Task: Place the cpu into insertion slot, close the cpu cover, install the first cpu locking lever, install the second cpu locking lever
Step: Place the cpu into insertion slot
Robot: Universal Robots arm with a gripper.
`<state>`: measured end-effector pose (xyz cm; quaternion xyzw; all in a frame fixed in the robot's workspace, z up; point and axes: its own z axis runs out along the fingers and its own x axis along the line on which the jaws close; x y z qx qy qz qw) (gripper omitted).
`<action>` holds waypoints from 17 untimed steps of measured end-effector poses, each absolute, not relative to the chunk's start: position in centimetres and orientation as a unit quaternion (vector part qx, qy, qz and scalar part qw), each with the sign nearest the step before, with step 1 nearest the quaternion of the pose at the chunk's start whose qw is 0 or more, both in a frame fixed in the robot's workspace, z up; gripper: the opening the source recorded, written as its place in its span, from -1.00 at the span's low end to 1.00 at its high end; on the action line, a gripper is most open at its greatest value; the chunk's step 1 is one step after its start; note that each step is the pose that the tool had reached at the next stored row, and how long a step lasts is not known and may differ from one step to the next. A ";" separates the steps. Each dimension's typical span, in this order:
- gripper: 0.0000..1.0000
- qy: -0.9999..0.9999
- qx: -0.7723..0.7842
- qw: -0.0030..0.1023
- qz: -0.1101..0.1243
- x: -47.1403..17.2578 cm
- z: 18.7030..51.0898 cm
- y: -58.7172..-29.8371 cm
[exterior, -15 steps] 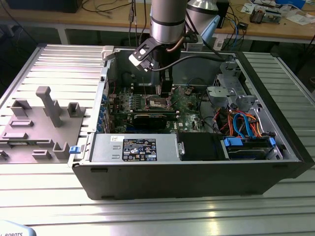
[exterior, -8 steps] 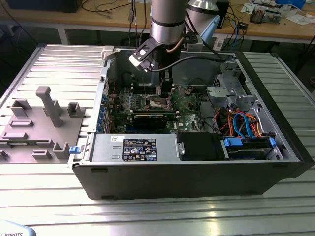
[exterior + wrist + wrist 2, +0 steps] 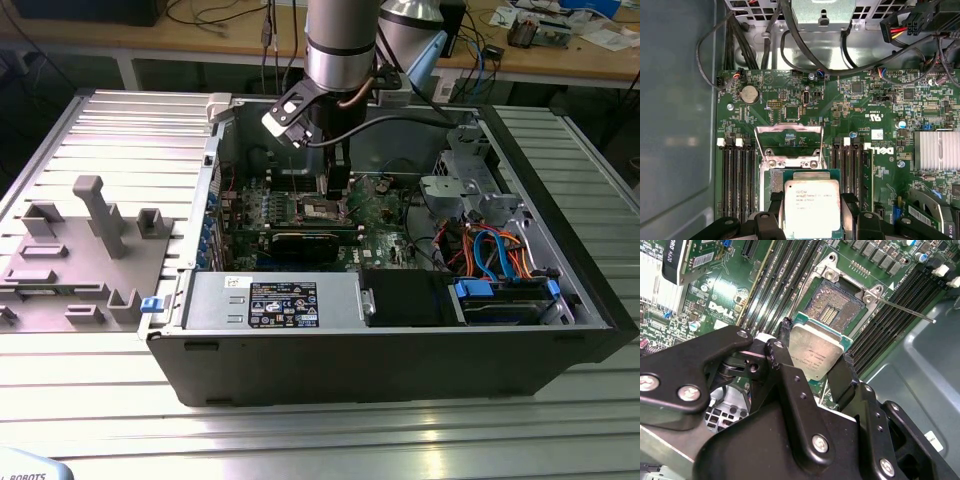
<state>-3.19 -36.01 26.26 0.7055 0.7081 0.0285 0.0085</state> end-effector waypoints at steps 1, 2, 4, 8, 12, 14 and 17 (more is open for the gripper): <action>0.08 0.708 0.706 0.009 0.028 -3.2 26.2 -36.0; 0.08 0.708 0.706 0.009 0.028 -3.2 26.2 -36.0; 0.08 0.708 0.706 0.009 0.028 -3.2 26.2 -36.0; 0.08 0.708 0.706 0.009 0.028 -3.2 26.1 -36.0; 0.08 0.708 0.706 0.009 0.028 -3.2 26.0 -36.0; 0.08 0.708 0.706 0.009 0.028 -3.2 26.0 -36.0; 0.08 0.708 0.706 0.009 0.028 -3.2 25.9 -36.0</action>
